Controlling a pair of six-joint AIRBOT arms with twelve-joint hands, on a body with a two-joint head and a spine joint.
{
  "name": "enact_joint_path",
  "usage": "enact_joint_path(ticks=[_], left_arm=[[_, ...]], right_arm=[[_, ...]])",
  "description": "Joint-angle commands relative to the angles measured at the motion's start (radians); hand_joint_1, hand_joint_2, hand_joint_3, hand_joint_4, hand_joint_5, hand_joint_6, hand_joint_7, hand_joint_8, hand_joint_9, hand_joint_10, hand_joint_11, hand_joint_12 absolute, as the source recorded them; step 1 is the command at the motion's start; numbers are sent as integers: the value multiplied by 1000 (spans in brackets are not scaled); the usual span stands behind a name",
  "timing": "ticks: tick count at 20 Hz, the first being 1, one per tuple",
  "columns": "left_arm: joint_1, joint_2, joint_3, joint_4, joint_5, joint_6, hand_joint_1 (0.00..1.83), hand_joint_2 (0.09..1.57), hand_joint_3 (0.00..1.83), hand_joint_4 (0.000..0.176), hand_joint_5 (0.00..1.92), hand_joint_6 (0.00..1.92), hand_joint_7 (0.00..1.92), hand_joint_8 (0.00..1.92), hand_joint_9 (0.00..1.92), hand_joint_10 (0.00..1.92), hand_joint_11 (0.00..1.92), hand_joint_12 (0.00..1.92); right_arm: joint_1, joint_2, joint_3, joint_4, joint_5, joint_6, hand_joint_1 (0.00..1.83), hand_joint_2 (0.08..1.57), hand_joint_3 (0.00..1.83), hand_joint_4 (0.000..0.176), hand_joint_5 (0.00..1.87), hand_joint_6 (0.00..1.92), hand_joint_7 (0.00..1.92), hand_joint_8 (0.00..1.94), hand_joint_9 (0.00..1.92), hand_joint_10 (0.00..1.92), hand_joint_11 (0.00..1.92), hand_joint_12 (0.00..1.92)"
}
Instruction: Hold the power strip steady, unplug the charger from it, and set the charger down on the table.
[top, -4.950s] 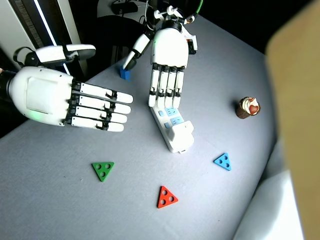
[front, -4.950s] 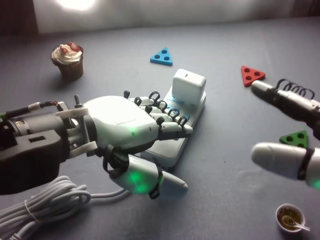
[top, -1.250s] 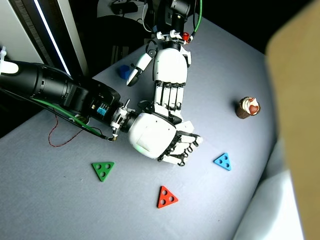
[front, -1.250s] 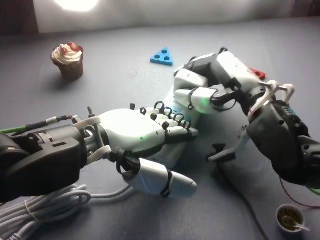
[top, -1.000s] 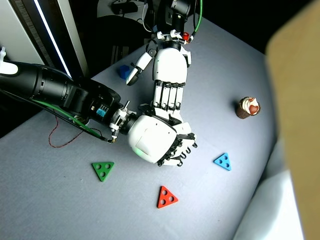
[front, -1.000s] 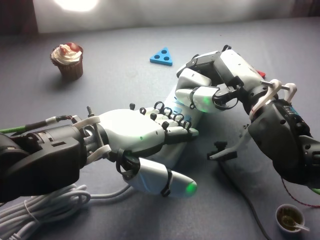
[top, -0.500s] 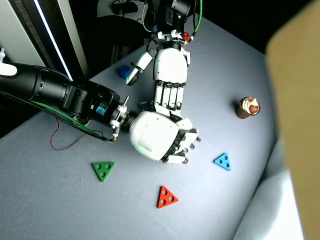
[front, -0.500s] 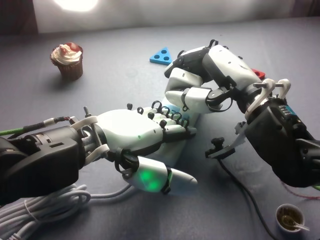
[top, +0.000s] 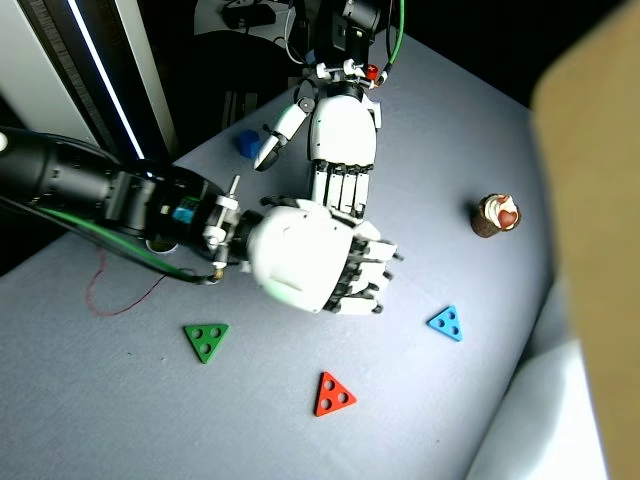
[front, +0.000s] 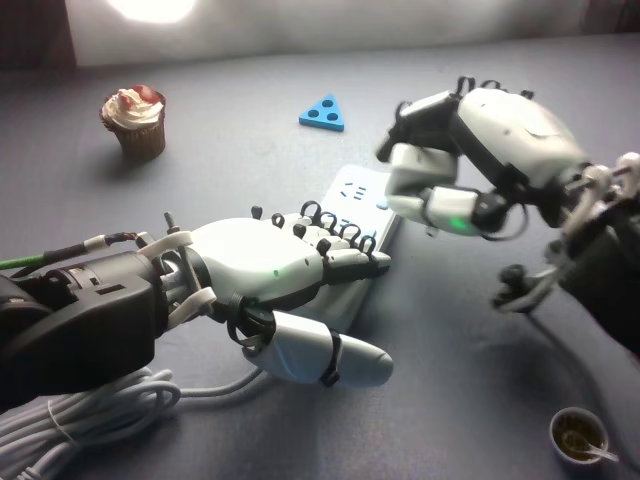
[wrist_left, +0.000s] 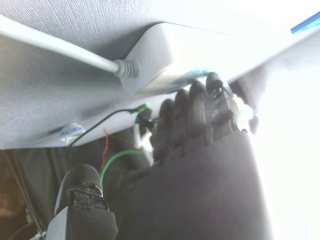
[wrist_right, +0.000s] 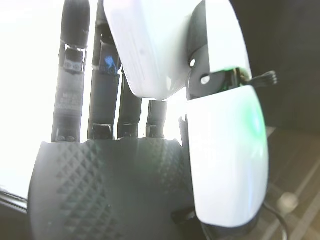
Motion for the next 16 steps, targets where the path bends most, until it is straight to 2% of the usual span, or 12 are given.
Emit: enact_joint_path(ticks=[1,2,3,4,5,7,10,14,15,16], left_arm=[[5,3,0,-11,-42,-11,4,1092,0,0,124,4,134,7,120,8,24,229],[5,3,0,-10,-42,-11,0,1092,0,0,124,4,132,5,115,5,11,225],[5,4,-1,-10,-42,-10,0,1093,0,0,124,3,136,6,117,6,11,227],[5,4,-1,-10,-45,-10,0,1095,1,0,132,6,147,10,134,12,27,234],[5,5,-1,-10,-46,-11,5,1096,1,0,132,6,148,9,134,11,28,236],[4,5,-2,-10,-47,-11,0,1097,1,0,107,0,124,0,117,1,8,231],[3,5,-5,-11,-48,-11,0,1098,1,0,116,7,129,8,118,6,16,232],[3,5,-6,-12,-48,-11,28,1098,0,0,123,6,129,4,117,4,15,237],[3,5,-7,-13,-48,-11,18,1099,1,0,119,4,124,1,111,1,6,237],[3,5,-7,-13,-48,-11,24,1097,0,0,120,3,128,3,114,2,8,242]], right_arm=[[2,25,-7,-102,146,9,1237,1075,0,31,1033,917,1123,726,1186,0,707,920],[1,39,-11,-133,145,9,1355,1063,15,0,1022,896,1134,651,1026,855,712,905],[1,57,-15,-166,138,-1,1258,1080,0,0,1021,923,1112,737,1010,469,701,900],[1,74,-17,-198,126,-16,1233,1087,8,26,1014,954,1068,809,1064,228,693,894],[0,92,-13,-253,112,-19,1228,1093,3,30,1008,971,1060,819,1112,102,700,888],[-7,123,-4,-320,92,-23,1230,1089,0,32,1006,958,1084,796,1154,24,730,872],[-28,150,10,-447,57,-24,1226,1105,0,11,934,1067,1090,789,1144,3,720,867],[-45,167,30,-624,55,14,1218,1125,1,0,889,1189,1048,808,1040,0,636,816],[-51,170,29,-637,49,18,1159,1148,0,0,899,1105,944,317,1006,3,604,819],[-58,172,26,-641,45,20,1140,1160,0,0,881,1121,944,106,973,0,565,814]])
